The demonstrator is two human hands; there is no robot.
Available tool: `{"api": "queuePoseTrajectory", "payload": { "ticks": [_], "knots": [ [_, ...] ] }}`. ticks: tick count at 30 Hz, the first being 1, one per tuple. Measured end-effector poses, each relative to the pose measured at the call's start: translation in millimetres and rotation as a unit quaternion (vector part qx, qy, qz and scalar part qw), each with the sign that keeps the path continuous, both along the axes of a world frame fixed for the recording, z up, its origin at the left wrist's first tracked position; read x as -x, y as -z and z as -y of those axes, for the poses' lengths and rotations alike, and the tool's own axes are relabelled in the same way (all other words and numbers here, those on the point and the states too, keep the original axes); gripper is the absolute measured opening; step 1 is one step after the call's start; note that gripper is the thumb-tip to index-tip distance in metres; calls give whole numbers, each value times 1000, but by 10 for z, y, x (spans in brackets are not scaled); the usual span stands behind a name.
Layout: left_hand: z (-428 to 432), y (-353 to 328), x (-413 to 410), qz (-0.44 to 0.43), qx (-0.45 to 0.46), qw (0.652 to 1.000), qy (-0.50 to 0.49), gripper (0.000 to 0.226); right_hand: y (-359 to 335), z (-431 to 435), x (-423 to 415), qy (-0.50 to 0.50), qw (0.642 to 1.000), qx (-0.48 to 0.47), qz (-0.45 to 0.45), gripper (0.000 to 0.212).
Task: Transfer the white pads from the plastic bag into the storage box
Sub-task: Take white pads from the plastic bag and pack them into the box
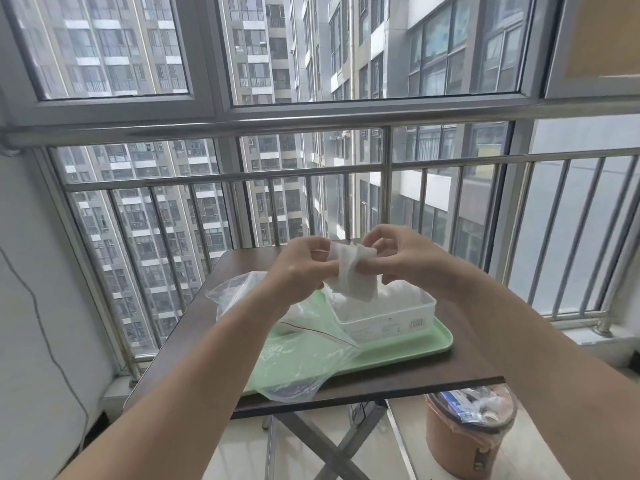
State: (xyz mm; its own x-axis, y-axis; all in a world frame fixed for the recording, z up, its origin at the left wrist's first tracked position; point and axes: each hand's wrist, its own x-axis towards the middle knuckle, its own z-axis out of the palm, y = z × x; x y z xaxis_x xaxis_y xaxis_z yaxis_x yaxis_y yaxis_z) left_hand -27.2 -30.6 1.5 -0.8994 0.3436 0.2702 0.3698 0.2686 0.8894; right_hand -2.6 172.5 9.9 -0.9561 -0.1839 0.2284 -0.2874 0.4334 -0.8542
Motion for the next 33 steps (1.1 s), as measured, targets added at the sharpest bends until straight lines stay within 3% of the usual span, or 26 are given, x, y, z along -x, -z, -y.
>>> {"api": "queuePoseTrajectory", "payload": {
  "ticks": [4, 10, 12, 15, 17, 19, 25, 33],
  "knots": [
    [-8, -28, 10, 14, -12, 1000, 11, 20, -64, 27, 38, -36, 999, -34, 16, 49],
    [-170, 21, 1, 59, -53, 997, -6, 12, -90, 68, 99, -13, 998, -59, 12, 20],
    [-227, 111, 68, 20, 4, 998, -62, 9, -49, 69, 126, 3, 997, -72, 27, 22],
    [-230, 254, 150, -71, 183, 973, -125, 11, 64, 73, 181, 53, 996, -53, 43, 24],
    [-208, 325, 153, -91, 286, 949, -102, 19, 155, 88, 212, 91, 993, 10, 69, 26],
    [-188, 392, 139, -82, 330, 938, -67, 30, 254, 136, 223, 118, 984, 83, 106, 26],
    [-166, 524, 170, -25, 298, 954, -22, 37, 471, 231, 229, 170, 966, 163, 109, 12],
    [-107, 609, 262, 4, 282, 959, 4, 32, 613, 224, 212, 216, 967, 110, 72, 21]
  ]
}}
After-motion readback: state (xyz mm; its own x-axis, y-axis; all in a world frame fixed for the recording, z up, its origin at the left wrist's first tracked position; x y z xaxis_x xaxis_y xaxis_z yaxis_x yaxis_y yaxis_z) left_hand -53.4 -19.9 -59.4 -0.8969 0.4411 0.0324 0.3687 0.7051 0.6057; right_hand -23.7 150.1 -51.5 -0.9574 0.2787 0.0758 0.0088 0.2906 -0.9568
